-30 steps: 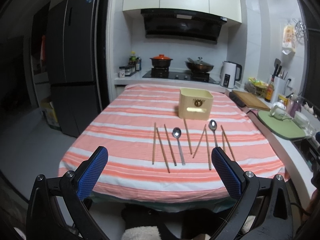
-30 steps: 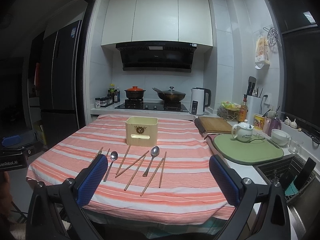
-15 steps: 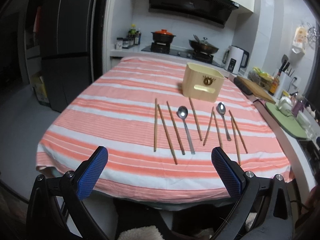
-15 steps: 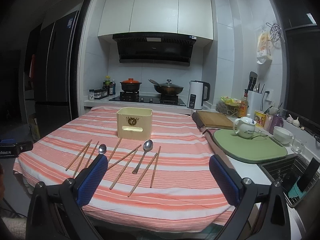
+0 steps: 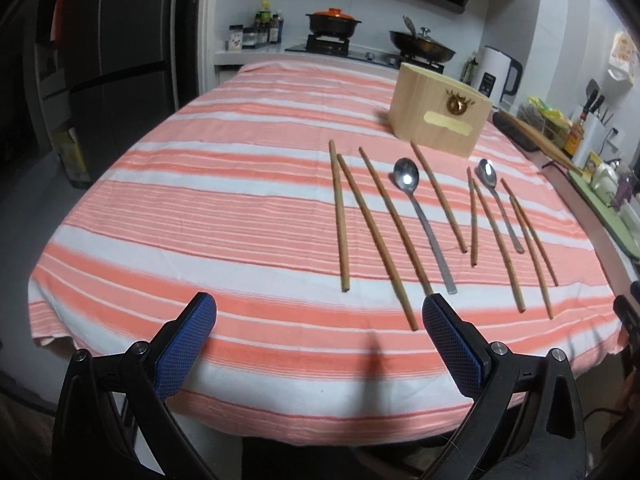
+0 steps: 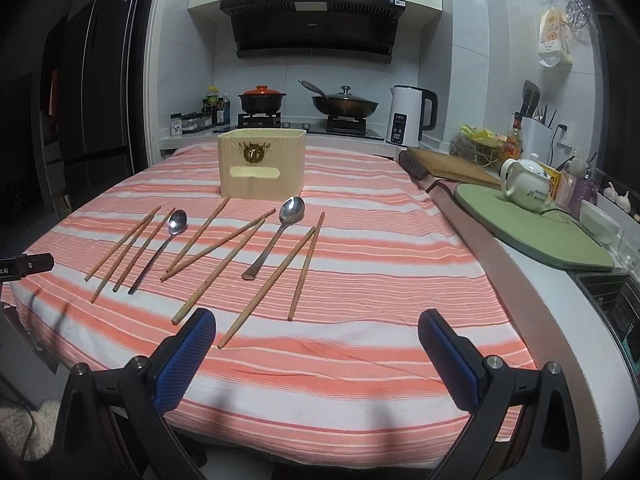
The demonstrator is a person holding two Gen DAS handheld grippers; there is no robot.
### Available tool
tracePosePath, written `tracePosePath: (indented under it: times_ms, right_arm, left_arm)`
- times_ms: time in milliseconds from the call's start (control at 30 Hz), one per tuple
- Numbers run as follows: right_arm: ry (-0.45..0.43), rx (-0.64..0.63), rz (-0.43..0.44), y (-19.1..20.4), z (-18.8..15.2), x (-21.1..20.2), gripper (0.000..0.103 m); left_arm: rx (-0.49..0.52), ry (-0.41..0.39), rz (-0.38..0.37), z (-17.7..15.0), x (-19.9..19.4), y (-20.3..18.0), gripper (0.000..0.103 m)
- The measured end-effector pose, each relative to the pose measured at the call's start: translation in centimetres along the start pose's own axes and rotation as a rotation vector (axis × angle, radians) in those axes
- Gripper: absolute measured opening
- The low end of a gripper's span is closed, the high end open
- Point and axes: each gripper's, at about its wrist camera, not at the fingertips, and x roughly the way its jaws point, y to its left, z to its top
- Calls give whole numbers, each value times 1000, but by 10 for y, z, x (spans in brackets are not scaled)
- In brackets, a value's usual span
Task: Organize utensils
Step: 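Move both tools forward over the row of wooden chopsticks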
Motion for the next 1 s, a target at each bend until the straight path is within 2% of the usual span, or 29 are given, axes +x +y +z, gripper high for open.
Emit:
tracePosePath:
  times_ms: [400,533,733,800,1000]
  right_arm:
    - [59,19,26,2,-5,58,103]
    - [80,15,33,2,-12,75,103]
    - [120,13,54,6,-16,95,82]
    - [125,10,60,8,-17,98,69]
    - [120,29,72,7,-20,101,67]
  left_arm:
    - [67,71,81,2,57,-10,102]
    - [86,40,106,-1,60,-14,103]
    - [74,20,123,-4,58,-13,103]
    - [69,21,124,-6,55,-13,103]
    - [81,18,85,-9,50,-13,98]
